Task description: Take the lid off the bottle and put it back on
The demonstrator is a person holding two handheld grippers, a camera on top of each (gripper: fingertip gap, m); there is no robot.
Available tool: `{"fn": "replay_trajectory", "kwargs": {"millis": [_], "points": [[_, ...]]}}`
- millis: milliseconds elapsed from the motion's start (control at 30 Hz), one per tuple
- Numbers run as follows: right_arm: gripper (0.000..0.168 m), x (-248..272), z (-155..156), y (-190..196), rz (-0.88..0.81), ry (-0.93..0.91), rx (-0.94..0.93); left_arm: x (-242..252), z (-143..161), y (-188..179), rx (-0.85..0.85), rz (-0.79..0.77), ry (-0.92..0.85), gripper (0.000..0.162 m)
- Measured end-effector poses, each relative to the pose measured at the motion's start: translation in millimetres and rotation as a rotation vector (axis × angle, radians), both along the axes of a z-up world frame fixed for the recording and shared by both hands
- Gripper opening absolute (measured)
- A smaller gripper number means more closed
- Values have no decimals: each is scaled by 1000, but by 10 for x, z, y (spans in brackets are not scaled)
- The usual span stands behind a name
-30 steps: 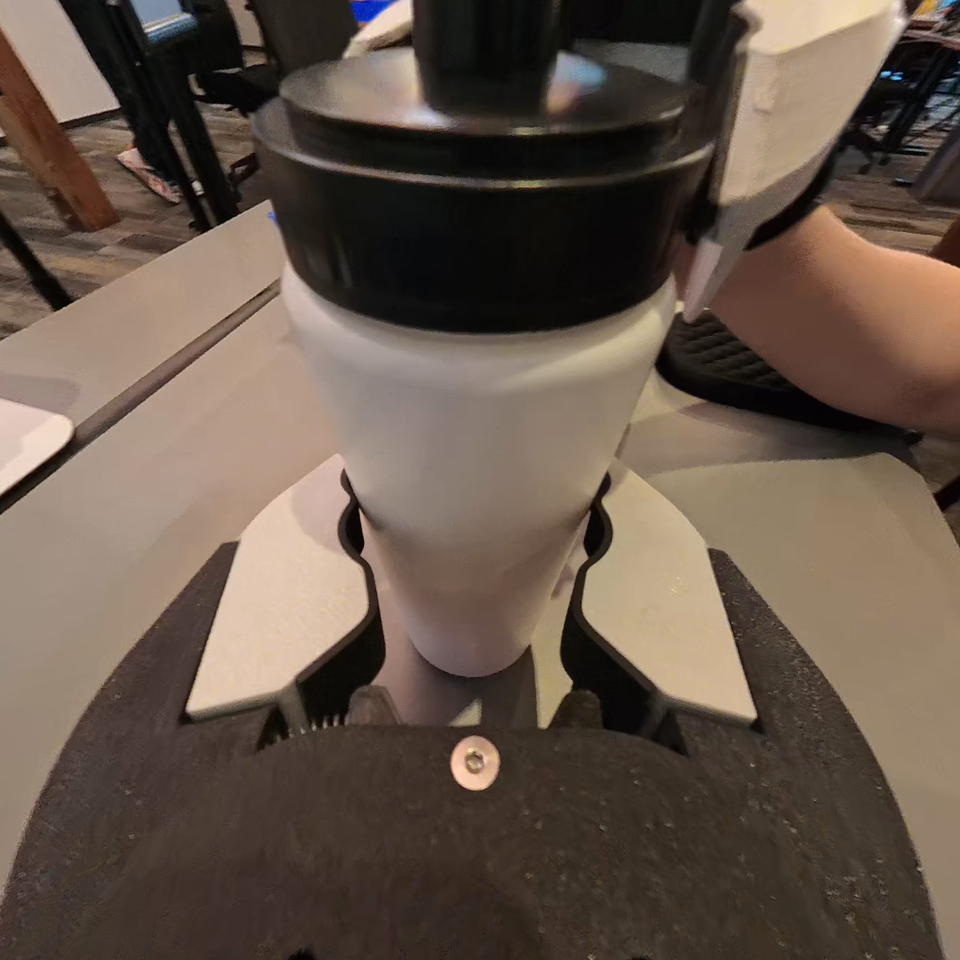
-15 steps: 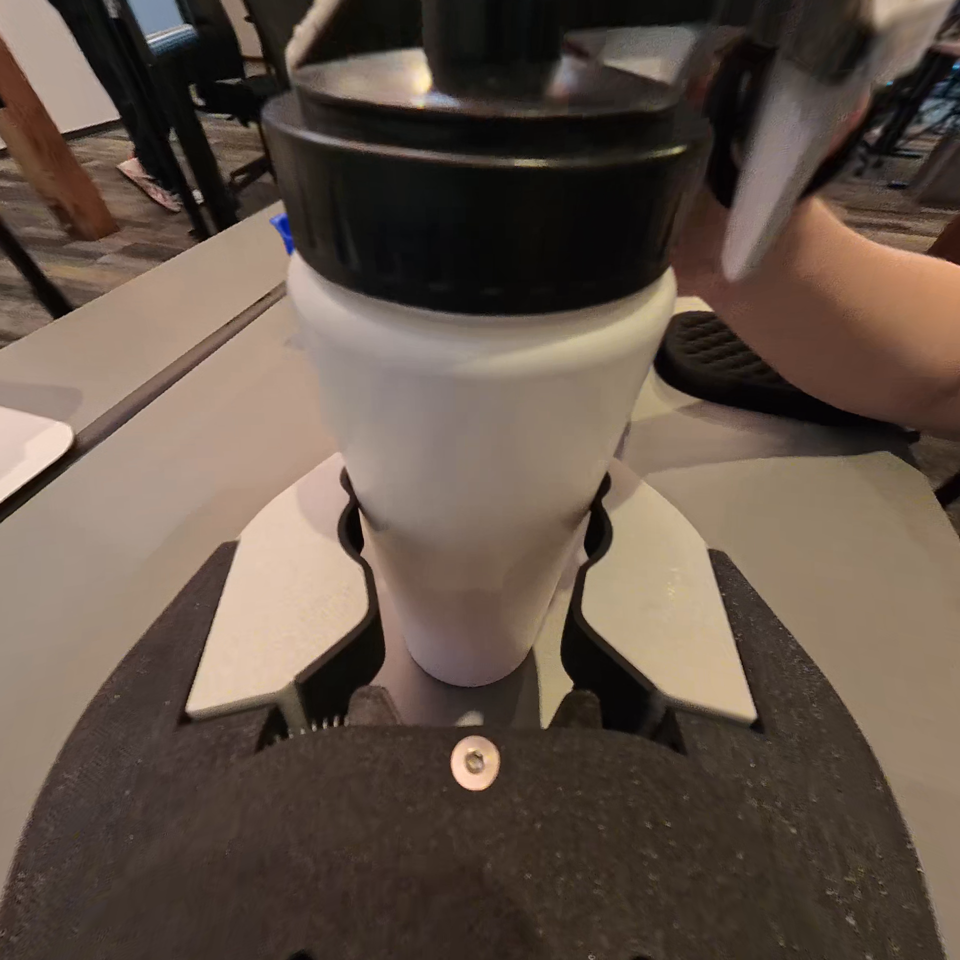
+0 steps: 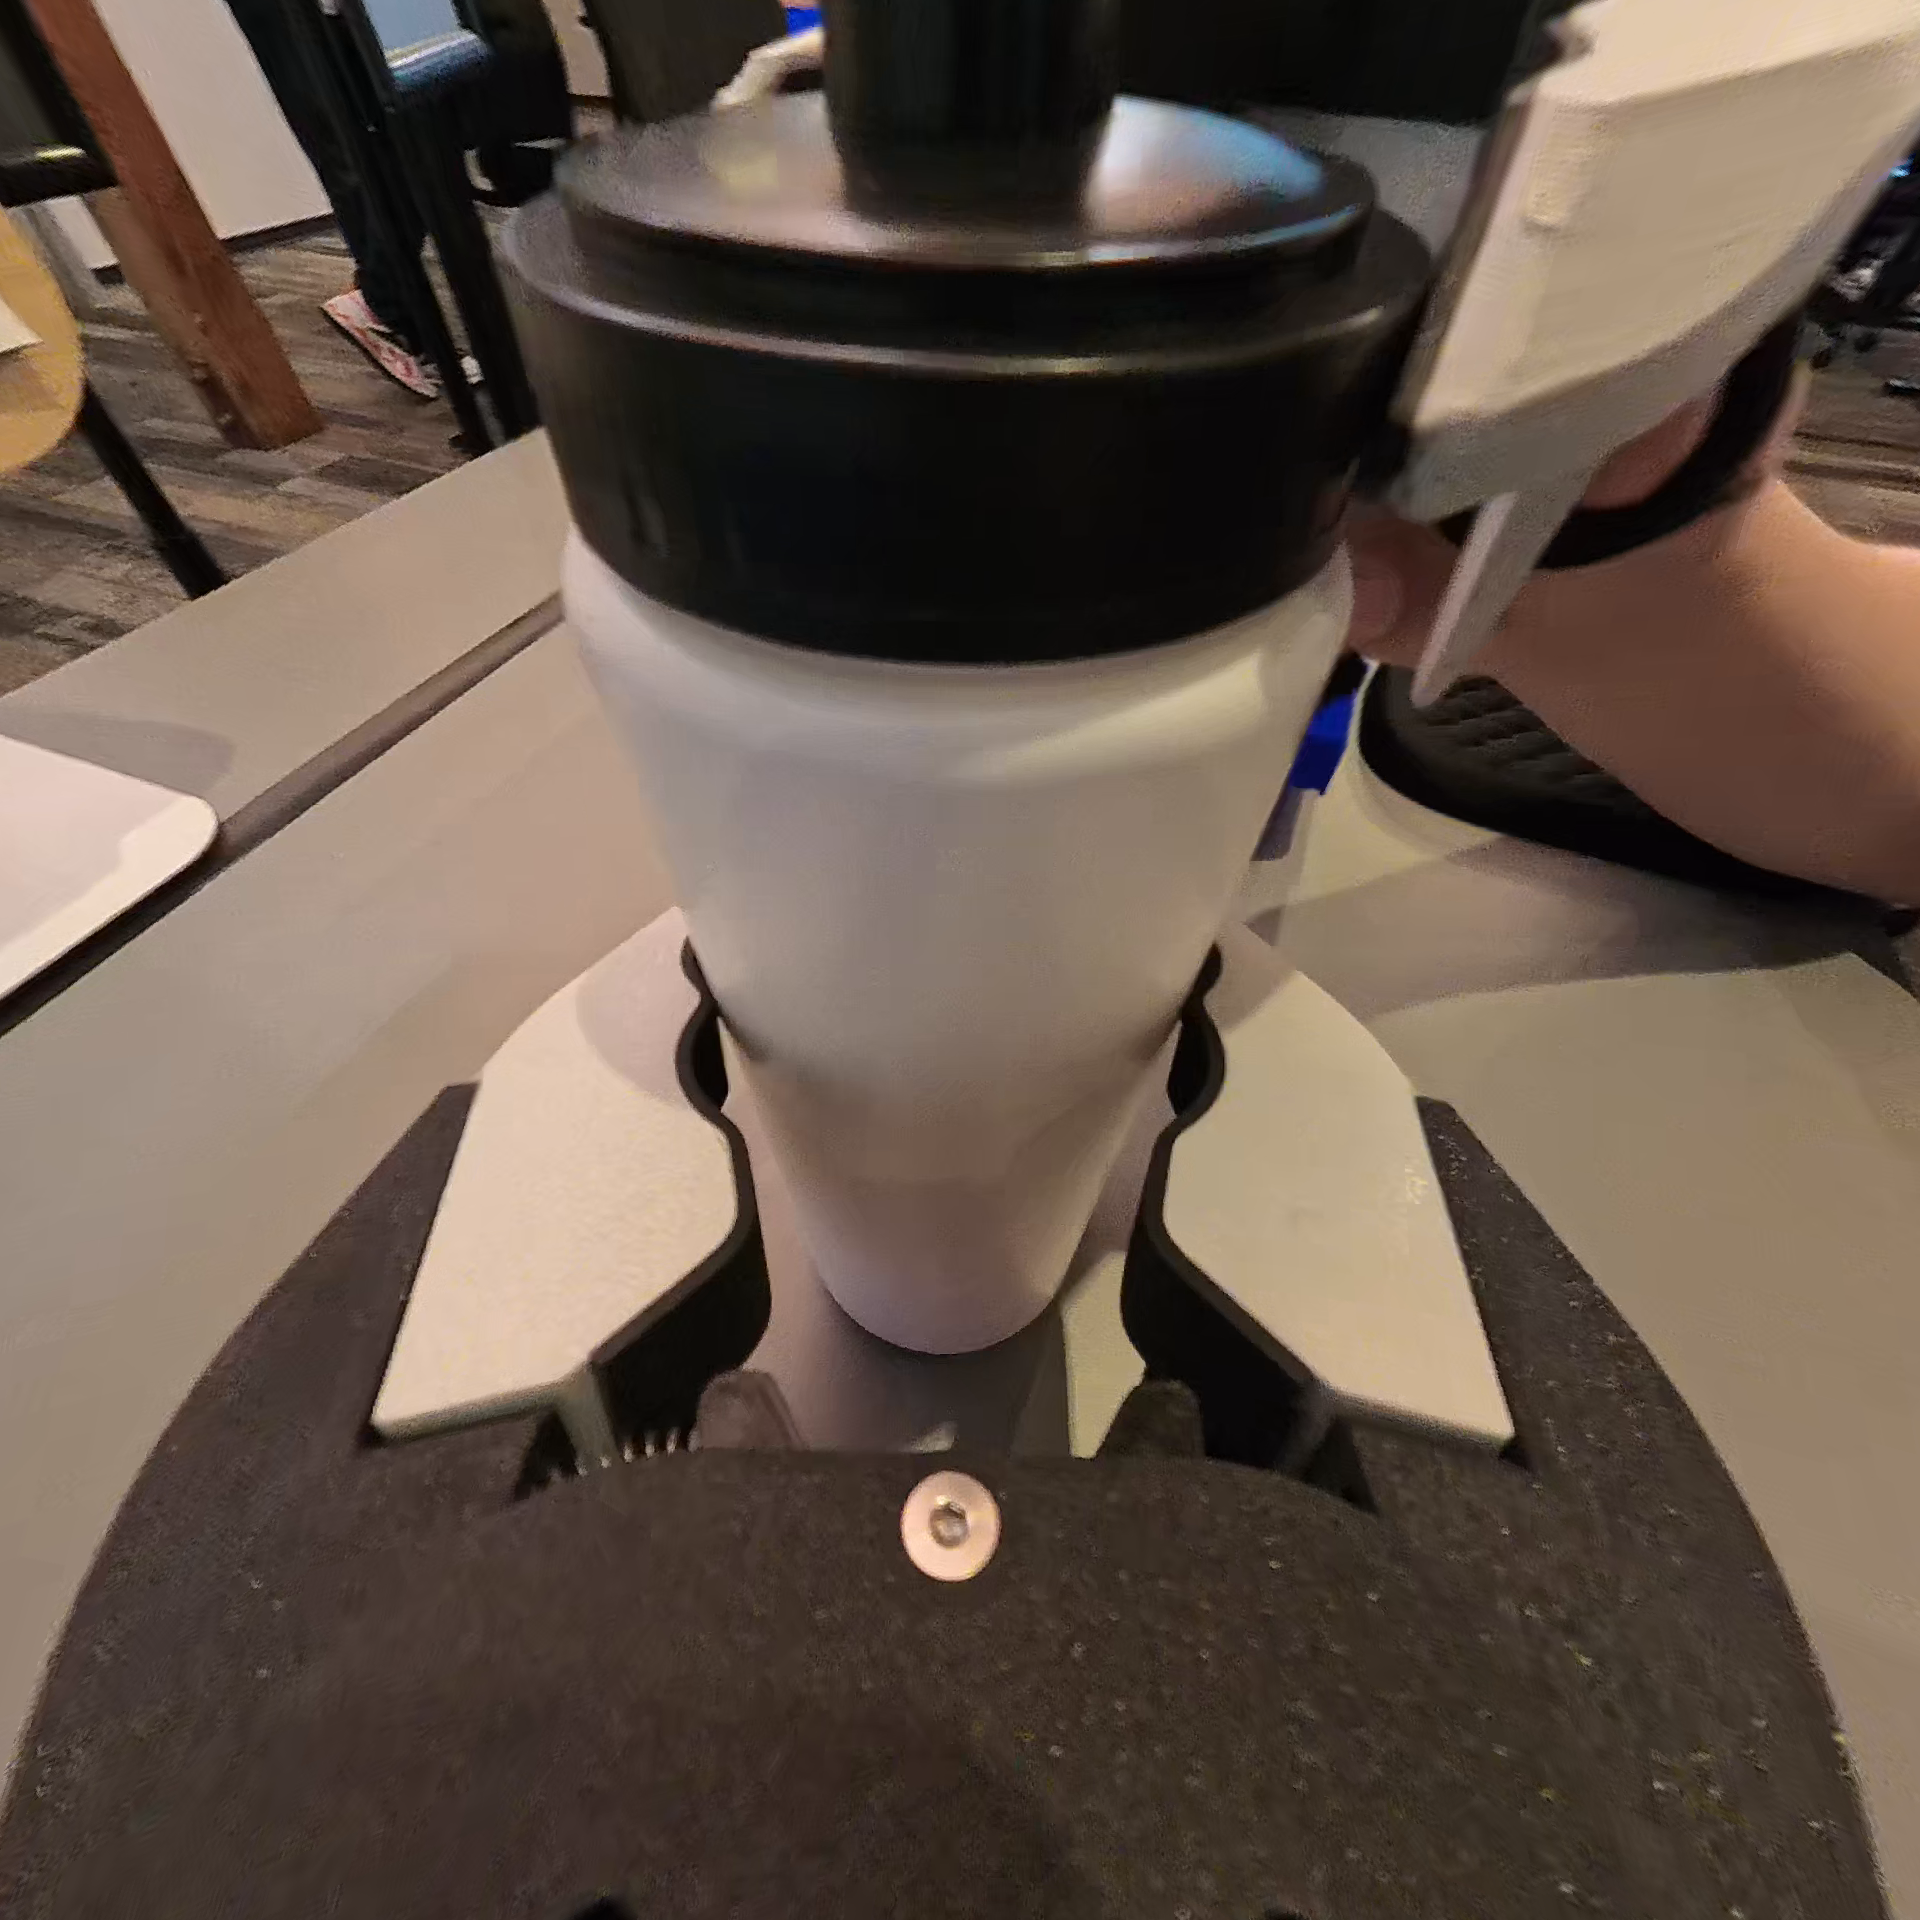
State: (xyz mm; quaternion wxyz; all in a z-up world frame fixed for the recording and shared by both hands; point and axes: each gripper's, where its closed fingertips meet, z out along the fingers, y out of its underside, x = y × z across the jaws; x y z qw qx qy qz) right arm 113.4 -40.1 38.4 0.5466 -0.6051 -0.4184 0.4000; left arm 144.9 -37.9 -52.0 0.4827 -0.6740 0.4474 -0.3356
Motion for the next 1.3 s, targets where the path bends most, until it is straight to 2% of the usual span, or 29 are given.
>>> {"fn": "replay_trajectory", "kwargs": {"millis": [167,233,300,467,567,600,667,767,1000,1167,1300], "points": [[70,-7,7,66,-262,35,47,-47,-4,71,2,80,12,85],[70,-2,8,66,-301,39,59,-44,-4,69,5,84,14,85],[70,-9,7,63,-256,4,70,-47,-5,69,0,80,15,85],[84,0,60,-79,98,23,9,-20,-1,18,3,-12,-4,85],[82,59,29,-70,184,61,-56,20,0,-51,12,-75,-13,85],[77,58,9,-85,208,57,-60,25,1,-55,15,-77,-12,85],[70,63,-2,-65,186,43,-7,31,1,-57,16,-74,-12,85],[69,33,-4,-31,115,33,4,12,-1,-34,12,-50,-7,85],[68,-47,8,38,-204,112,46,-84,-4,80,-10,80,3,85],[68,-65,5,20,-180,25,119,-75,-7,70,-3,56,10,85],[69,-42,26,-8,-21,43,14,-84,-8,43,-37,3,1,85]]}}
